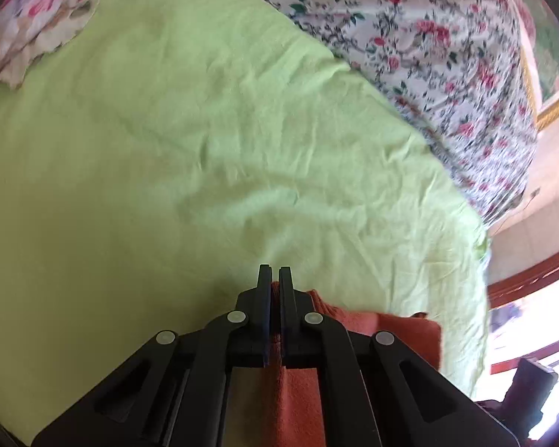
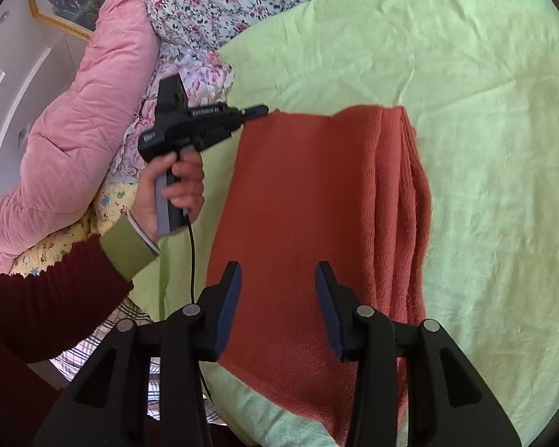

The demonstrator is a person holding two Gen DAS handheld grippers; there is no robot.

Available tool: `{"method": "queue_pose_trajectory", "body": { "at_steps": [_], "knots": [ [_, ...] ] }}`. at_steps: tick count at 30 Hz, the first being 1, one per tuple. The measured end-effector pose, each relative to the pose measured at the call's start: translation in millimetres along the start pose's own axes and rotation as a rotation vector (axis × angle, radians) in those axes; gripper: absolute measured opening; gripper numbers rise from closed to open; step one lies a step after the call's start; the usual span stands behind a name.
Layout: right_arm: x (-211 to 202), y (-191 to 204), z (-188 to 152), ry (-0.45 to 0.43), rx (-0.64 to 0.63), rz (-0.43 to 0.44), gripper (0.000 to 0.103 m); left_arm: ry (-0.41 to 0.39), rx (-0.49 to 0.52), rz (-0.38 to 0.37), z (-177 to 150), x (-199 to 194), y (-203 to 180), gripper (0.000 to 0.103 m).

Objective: Fold small clothes

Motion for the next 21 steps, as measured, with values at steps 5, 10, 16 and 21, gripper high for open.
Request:
{"method": "queue_pose_trajectory", "body": {
  "at_steps": [5,10,16,21],
  "knots": [
    [4.6,-14.4,-1.7,-0.002,0.031,-0.02,0.043,0.066,0.085,0.14,-14.0,9.8,9.7,0.001],
    [4.8,-45.5,-2.5,-0.033,0.082,-0.113,0.043,0.03,0.055,0.133,-22.9,-19.6,1.3,0.008],
    [-19.1,-68.6,4.7,-0.133,0.162,-0.182,0.043,-0.003,0.034,0.12,-69.0,-78.8,-22.8,0.024],
    [-35.0,-42.8,-8.9,-0.141,0.078,-0.171,0.043,0.033,0.034,0.094,-136.6,-110.8,-52.2,0.041]
  ]
}}
Point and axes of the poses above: each gripper's, at about its wrist camera, not at the fingertips, and x roughly the way its jaws point, y to its left, z to its top, the point moved 9 cm from there along x, roughly the way its jaws point, and after that the axes turned 12 degrees about x, right-handed, at the moved point
